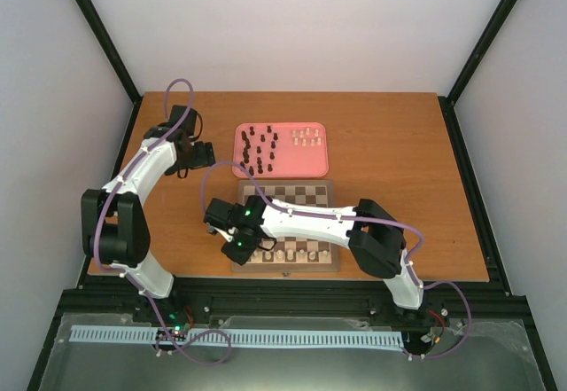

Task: Set up the chess pieces on the board
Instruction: Place the chess piece on the chessboard.

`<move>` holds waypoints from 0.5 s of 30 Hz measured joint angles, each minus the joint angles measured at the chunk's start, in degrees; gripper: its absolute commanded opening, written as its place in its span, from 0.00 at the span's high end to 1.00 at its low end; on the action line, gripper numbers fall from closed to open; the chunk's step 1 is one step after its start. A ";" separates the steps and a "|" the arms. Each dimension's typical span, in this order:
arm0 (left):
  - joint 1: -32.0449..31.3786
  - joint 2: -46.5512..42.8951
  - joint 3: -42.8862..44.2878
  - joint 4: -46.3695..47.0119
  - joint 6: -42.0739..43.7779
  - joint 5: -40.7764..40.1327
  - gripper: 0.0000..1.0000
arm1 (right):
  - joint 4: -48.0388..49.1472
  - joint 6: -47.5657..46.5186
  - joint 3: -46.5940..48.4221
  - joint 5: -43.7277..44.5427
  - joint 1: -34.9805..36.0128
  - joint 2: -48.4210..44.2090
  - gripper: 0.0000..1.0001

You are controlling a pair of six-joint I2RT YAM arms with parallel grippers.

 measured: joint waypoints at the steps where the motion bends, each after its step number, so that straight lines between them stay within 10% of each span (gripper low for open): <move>1: 0.00 -0.11 -0.07 -0.02 0.00 0.00 0.00 | 0.20 0.00 -0.24 -0.17 0.04 0.00 0.97; 15: 0.00 -0.44 -0.33 0.00 0.00 -0.02 0.00 | 1.11 0.00 -1.27 0.31 0.04 0.50 0.97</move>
